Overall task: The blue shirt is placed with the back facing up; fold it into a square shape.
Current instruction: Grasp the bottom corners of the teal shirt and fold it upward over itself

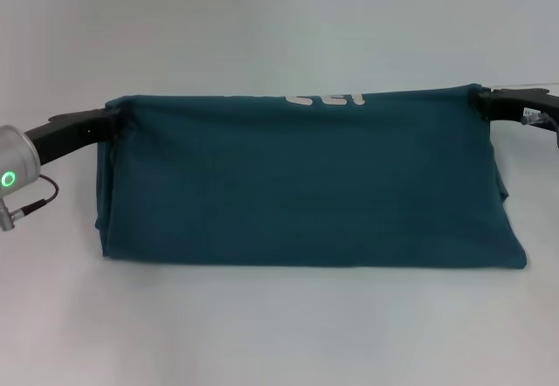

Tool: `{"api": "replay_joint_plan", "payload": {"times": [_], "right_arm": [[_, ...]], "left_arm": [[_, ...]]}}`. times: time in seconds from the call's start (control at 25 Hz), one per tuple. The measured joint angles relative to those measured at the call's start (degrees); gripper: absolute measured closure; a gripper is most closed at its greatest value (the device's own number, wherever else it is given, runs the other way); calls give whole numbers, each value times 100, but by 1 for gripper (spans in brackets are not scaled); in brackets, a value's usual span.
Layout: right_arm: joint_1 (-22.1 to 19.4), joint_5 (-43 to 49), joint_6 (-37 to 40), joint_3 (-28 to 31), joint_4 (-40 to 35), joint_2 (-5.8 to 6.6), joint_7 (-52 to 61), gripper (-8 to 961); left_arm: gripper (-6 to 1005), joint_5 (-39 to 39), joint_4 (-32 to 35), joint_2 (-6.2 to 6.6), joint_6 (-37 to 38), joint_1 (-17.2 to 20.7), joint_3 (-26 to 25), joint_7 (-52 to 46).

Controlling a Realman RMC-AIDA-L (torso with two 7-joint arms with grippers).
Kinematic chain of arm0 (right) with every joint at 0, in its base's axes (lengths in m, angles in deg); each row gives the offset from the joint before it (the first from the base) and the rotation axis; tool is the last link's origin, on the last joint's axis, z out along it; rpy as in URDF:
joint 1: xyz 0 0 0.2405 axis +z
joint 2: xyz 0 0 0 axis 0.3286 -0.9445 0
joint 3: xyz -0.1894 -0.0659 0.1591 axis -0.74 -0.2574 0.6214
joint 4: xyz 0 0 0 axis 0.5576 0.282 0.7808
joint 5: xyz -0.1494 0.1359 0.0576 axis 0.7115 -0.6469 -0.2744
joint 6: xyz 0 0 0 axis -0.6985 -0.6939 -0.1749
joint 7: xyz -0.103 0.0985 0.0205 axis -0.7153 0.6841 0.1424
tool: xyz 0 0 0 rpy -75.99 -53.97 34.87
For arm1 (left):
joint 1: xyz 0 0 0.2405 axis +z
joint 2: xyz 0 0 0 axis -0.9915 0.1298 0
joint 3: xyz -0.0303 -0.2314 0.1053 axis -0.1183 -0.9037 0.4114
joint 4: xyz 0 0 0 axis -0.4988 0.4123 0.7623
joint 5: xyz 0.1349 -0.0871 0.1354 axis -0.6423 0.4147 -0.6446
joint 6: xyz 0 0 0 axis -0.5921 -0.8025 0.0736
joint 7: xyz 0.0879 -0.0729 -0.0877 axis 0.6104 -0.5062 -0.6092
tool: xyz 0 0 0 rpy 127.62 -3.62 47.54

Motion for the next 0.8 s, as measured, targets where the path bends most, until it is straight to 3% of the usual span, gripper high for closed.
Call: {"api": "replay_joint_plan", "payload": {"times": [0.44, 0.8], "right_arm": [[-83, -130, -333, -137, 18, -27, 5, 886], [-337, -541, -238, -147, -68, 76, 50, 671]], "left_arm": [[995, 337, -209, -3, -323, -134, 45, -35], [692, 695, -342, -3, -816, -94, 24, -63]]}}
